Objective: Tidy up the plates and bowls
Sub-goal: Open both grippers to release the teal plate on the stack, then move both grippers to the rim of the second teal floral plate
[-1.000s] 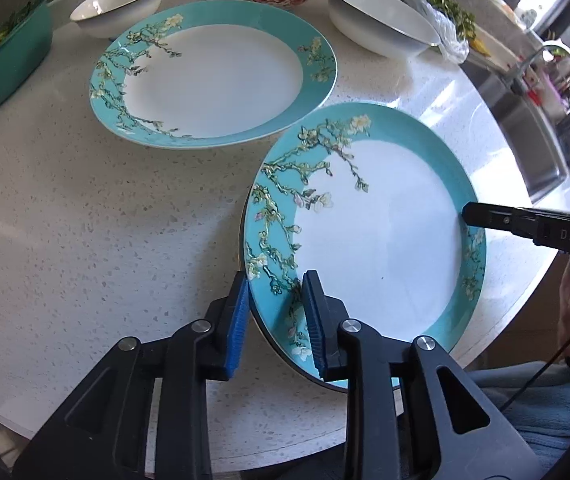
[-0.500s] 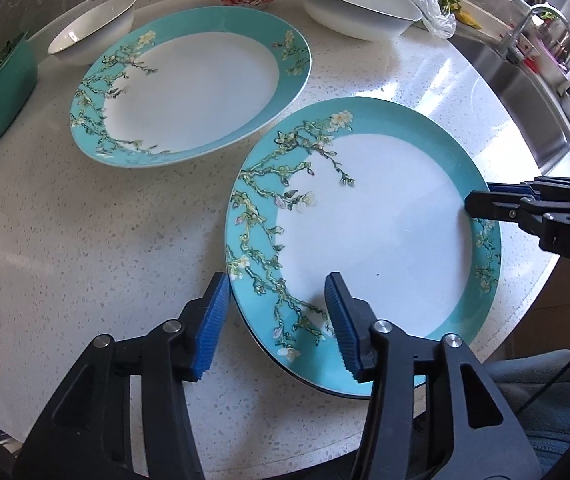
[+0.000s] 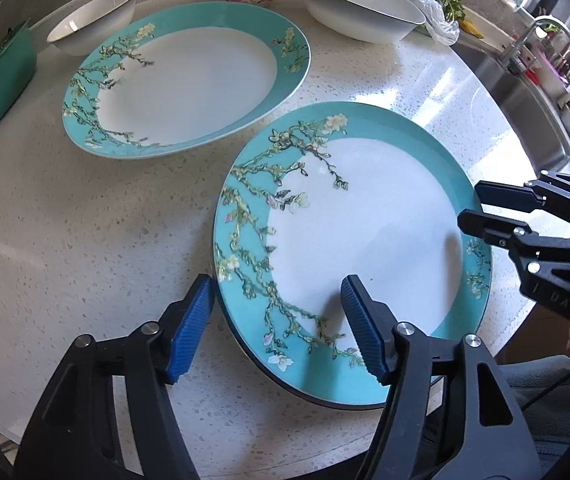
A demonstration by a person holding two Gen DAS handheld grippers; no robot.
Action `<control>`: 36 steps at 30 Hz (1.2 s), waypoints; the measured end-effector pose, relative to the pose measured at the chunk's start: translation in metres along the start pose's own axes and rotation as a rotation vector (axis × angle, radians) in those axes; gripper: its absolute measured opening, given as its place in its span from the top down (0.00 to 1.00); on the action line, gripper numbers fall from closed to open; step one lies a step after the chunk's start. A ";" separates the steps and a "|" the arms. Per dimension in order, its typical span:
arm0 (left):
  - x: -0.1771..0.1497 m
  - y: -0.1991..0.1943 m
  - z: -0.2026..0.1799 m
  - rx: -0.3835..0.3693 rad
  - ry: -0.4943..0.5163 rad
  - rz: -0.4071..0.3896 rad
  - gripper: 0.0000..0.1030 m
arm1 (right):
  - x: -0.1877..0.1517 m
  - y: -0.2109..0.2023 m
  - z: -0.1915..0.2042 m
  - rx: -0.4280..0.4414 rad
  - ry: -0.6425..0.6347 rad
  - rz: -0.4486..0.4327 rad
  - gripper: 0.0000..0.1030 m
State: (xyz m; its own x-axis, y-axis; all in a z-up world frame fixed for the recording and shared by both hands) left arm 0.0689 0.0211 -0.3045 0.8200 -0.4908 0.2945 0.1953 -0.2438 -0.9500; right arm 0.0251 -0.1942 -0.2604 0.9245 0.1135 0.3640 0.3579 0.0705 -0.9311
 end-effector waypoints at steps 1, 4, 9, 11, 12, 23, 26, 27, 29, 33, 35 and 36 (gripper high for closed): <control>-0.001 0.000 0.000 0.002 -0.002 0.001 0.37 | -0.001 0.000 0.000 -0.005 -0.009 0.000 0.64; 0.001 -0.003 0.002 -0.005 -0.021 -0.010 0.37 | -0.001 -0.001 -0.001 0.010 -0.013 0.001 0.64; 0.009 -0.029 0.016 -0.005 -0.069 -0.076 0.23 | 0.011 -0.014 -0.010 0.030 0.024 -0.046 0.51; 0.016 -0.044 0.029 -0.021 -0.101 -0.114 0.19 | 0.025 -0.028 -0.021 0.041 0.062 -0.095 0.40; 0.022 -0.054 0.041 -0.040 -0.130 -0.141 0.17 | 0.032 -0.034 -0.025 0.072 0.090 -0.122 0.34; 0.101 -0.059 0.150 -0.103 -0.271 -0.184 0.00 | 0.134 -0.014 -0.040 0.500 0.466 -0.179 0.19; 0.118 -0.046 0.163 -0.113 -0.257 -0.171 0.00 | 0.145 0.007 -0.030 0.546 0.516 -0.136 0.19; 0.125 -0.040 0.165 -0.122 -0.251 -0.169 0.00 | 0.145 0.012 -0.027 0.552 0.521 -0.128 0.19; 0.126 -0.029 0.169 -0.132 -0.230 -0.148 0.00 | 0.145 0.026 -0.025 0.552 0.546 -0.100 0.19; 0.134 -0.008 0.173 -0.164 -0.206 -0.101 0.00 | 0.147 0.039 -0.033 0.561 0.602 -0.089 0.19; 0.138 0.003 0.183 -0.174 -0.242 -0.078 0.00 | 0.151 0.044 -0.035 0.563 0.598 -0.090 0.19; 0.140 0.012 0.190 -0.172 -0.268 -0.051 0.00 | 0.153 0.046 -0.035 0.565 0.594 -0.087 0.20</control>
State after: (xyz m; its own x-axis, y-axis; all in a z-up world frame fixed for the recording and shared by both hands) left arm 0.2881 0.1089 -0.2950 0.9285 -0.2423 0.2813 0.1645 -0.4109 -0.8967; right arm 0.1878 -0.2081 -0.2489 0.8686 -0.4474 0.2128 0.4578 0.5607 -0.6899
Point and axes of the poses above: each gripper's, at about its wrist camera, not at the fingertips, and y roughly the way its jaws point, z to its left, x to its top, the point moved 8 cm from there along y, roughly the way its jaws point, and after that the axes turned 2 degrees about -y, right-handed, at the moved point
